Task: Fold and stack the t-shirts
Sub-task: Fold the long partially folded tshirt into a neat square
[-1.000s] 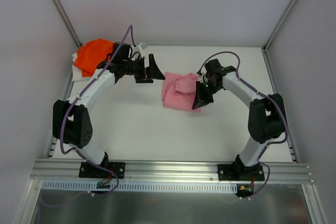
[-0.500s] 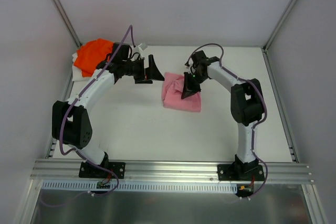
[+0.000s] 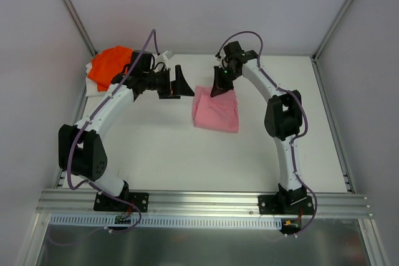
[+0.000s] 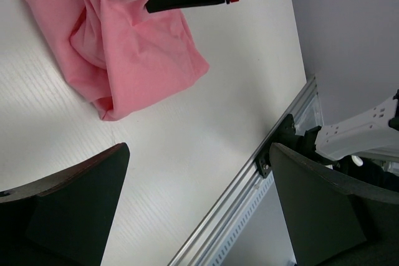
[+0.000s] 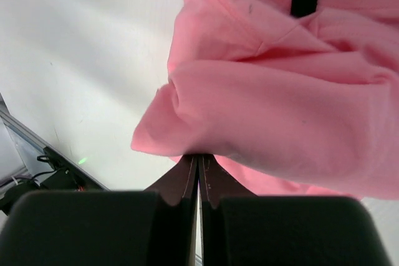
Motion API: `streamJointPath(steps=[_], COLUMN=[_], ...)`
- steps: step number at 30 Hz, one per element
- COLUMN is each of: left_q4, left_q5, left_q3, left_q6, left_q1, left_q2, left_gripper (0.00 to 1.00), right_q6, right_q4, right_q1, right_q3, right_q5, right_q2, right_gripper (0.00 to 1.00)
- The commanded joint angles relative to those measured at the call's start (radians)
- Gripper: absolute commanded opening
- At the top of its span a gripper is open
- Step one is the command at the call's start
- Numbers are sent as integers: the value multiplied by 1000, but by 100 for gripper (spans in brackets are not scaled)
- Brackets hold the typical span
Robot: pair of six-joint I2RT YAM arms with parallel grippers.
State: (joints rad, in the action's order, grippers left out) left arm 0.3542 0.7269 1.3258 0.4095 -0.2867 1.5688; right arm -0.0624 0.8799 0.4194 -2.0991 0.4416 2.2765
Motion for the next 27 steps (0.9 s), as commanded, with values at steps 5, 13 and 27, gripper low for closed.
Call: streamJointPath(steps=[5, 13, 27], left_q4=[14, 25, 40], left_q5=[5, 11, 0], left_q3=[-2, -14, -39], left_q6=[-21, -26, -28], left_q1=[11, 14, 14], left_q2=[-38, -43, -85], left_gripper=[99, 99, 99], right_q6=[7, -17, -117], right_q4=[53, 2, -122], right_q1=[-74, -145, -65], right_q3=[-125, -168, -265], right_q5=[8, 77, 149], right_q2=[73, 127, 181], right_gripper=[0, 0, 0])
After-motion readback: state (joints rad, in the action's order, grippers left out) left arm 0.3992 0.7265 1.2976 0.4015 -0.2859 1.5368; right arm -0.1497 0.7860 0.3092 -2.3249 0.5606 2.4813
